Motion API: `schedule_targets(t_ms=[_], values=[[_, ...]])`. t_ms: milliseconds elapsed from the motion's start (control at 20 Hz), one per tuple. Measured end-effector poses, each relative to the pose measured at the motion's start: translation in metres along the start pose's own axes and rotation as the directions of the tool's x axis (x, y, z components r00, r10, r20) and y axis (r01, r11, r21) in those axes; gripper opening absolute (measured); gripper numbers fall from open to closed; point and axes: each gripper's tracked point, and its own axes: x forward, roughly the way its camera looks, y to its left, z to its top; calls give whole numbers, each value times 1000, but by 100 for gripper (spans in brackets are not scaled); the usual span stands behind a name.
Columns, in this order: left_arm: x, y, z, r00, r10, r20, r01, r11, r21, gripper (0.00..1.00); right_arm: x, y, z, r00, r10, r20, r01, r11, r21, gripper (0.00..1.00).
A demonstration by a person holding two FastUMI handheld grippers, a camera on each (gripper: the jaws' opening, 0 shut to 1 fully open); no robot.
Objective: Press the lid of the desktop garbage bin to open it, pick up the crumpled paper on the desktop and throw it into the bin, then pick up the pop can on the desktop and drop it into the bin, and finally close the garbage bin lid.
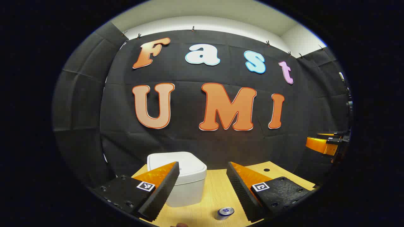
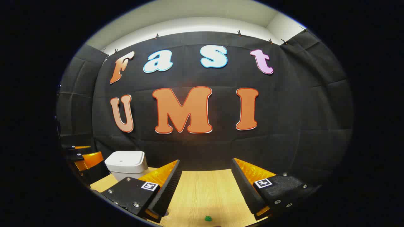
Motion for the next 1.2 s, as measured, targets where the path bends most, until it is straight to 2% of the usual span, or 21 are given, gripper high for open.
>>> schedule_targets(t_ms=[50, 150, 200, 400, 600, 850, 900, 1000, 1050, 1100, 1150, 1200], values=[[3, -5, 2, 1000, 11, -4, -11, 1000, 10, 95, 3, -3, -2, 1000, 16, -13, -16, 1000, 8, 94], [8, -15, 8, 1000, 18, 5, -18, 1000, -1, 99, 9, -4, -6, 998, 58, -28, -57, 998, 4, 94], [11, -20, 6, 1000, 21, 0, -21, 1000, -16, 95, 11, -8, -10, 997, 66, -39, -66, 998, -7, 94], [18, -29, -12, 998, 50, -39, -51, 997, -49, 96, 14, -11, -25, 992, 106, -64, -107, 994, -23, 94], [21, -29, -22, 997, 57, -59, -59, 998, -32, 96, 18, 1, -31, 984, 158, -85, -151, 985, 79, 94], [30, -14, -21, 997, 46, -66, -46, 999, 4, 96, 30, 7, -26, 988, 137, -75, -131, 988, 83, 94], [33, -10, -17, 998, 39, -56, -38, 999, 10, 95, 33, 10, -26, 988, 136, -75, -129, 987, 94, 100], [38, -3, -11, 999, 24, -35, -23, 999, 22, 95, 36, 17, -28, 988, 133, -82, -124, 987, 100, 100], [42, 0, -9, 999, 16, -29, -15, 1000, 25, 95, 37, 21, -27, 988, 131, -78, -123, 988, 93, 94], [47, 4, -10, 999, 10, -37, -9, 1000, 25, 95, 38, 21, -26, 990, 118, -71, -112, 990, 80, 94], [49, 6, -12, 999, 4, -51, -3, 1000, 23, 95, 39, 23, -25, 992, 107, -67, -102, 992, 68, 100], [50, 9, -11, 999, 2, -48, -2, 1000, 19, 95, 40, 28, -25, 992, 114, -62, -111, 992, 60, 100]])
